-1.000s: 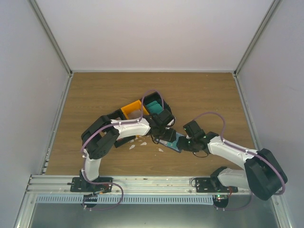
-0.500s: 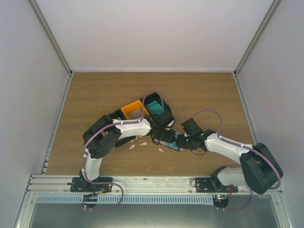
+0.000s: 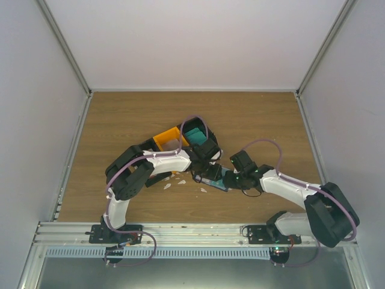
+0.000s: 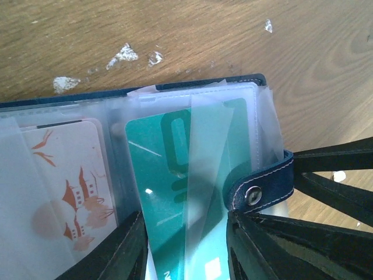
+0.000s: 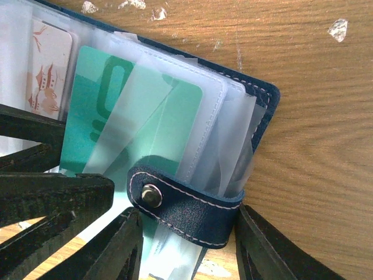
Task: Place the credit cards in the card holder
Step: Insert the credit card into the card holder.
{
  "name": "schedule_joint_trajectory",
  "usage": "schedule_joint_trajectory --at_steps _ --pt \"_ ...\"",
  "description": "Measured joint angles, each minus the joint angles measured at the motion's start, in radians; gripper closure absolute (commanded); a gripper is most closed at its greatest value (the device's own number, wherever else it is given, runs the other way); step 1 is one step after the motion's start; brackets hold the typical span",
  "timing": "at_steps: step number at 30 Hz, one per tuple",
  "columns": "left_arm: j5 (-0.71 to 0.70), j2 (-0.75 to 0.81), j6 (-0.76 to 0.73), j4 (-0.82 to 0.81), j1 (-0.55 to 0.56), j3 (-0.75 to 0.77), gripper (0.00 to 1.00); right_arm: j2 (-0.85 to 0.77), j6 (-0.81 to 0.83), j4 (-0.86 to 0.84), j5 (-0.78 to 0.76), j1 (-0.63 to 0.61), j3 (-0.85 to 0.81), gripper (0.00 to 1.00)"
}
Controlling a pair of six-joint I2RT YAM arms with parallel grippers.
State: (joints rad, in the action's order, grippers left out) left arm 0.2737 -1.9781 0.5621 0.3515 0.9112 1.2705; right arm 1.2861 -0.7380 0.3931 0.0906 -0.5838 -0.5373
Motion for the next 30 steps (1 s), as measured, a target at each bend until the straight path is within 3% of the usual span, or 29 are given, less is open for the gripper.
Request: schedule_joint_trajectory --at_steps 11,17,30 --pt "0.007 -0.008 -0.138 0.01 0.012 0.005 0.76 -0.018 0.005 0.004 0.011 0.006 0.008 0.53" --pt "0.018 -0.016 -0.179 0.011 0.032 0.023 0.82 -0.074 -0.026 0.09 -0.064 0.005 0.006 0.47" --pt "0.043 -0.03 -0.187 0.006 0.037 0.038 0.82 -0.041 -0.068 0.205 -0.143 0.005 -0.032 0.48"
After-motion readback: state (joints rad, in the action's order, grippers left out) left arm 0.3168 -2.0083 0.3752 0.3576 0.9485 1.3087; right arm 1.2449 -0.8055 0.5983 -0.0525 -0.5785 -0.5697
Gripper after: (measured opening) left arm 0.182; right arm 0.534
